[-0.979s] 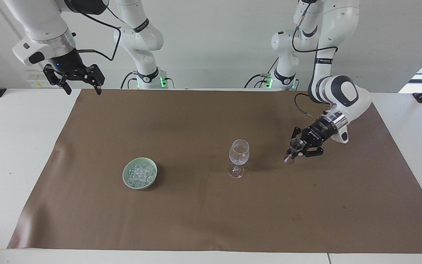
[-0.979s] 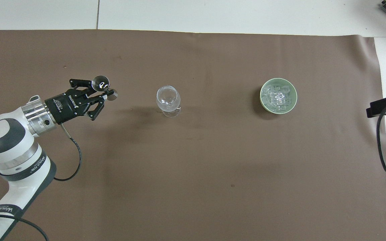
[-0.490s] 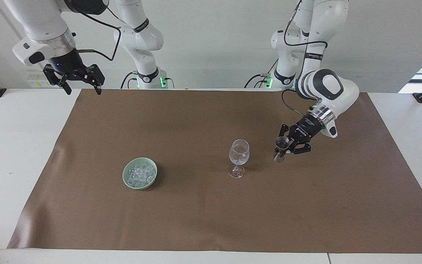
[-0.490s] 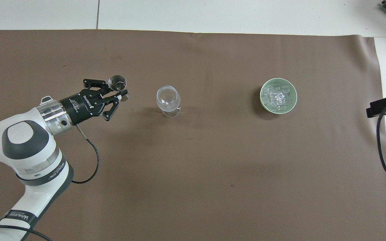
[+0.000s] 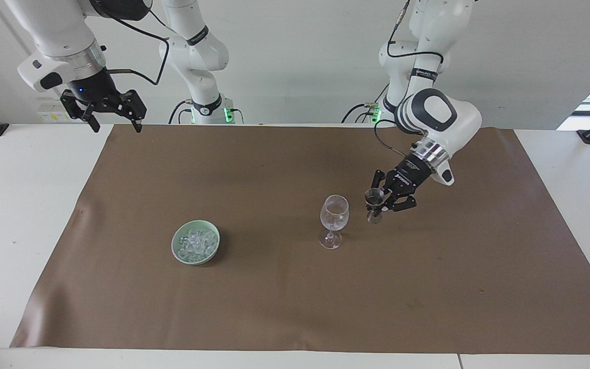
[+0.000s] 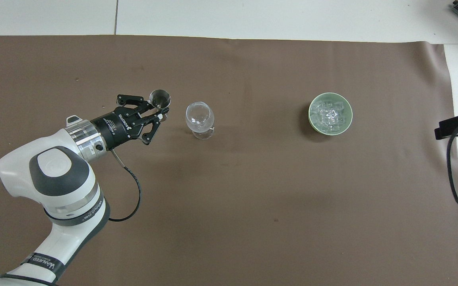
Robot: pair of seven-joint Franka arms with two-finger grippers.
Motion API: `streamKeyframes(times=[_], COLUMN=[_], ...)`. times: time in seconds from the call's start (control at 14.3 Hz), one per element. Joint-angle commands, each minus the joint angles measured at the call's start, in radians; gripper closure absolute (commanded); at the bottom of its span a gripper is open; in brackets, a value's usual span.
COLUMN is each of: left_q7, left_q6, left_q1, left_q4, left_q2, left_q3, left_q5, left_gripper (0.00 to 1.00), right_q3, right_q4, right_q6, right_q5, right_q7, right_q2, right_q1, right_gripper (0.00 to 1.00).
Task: Pour wine and add ice with both arms
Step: 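Lift the metal cup with the left gripper toward the clear glass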
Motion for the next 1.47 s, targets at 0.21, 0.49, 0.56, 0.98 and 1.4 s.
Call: streamKeyframes(times=[0.21,0.49,0.56,0.98,1.4], left_q7=[-0.011,-0.010,-0.008,0.001,0.003], left_q6=[0.089,0.103,0.108,0.174,0.236], left_q1=[-0.056,-0.070,-0.077,-0.110,-0.128], left_q4=[0.028,0.031,0.038,0.051,0.061], left_q2=[0.003,0.005,0.008,0.026,0.033], left_q3=[0.009,0.008,0.006,0.003,0.003], left_q5=[-0.005,0.050,0.057,0.103,0.151], left_gripper=[1.00,1.00,1.00,1.00,1.00], right_q3=[0.002,0.003,0.003,0.002,0.002], right_q4=[-0.022,-0.022,-0.022,-0.022,-0.022], right_q6=[0.006,0.006,0.006,0.006,0.006], right_q5=[0.017,0.017,0.017,0.017,0.017], right_q7=[0.013,0.013,0.013,0.013,0.013], right_q2=[-0.019,-0.019,-0.019,-0.019,-0.019], right_q1=[-0.003,-0.003,-0.003,-0.003,-0.003], right_gripper=[0.00,0.00,0.00,0.00,0.00])
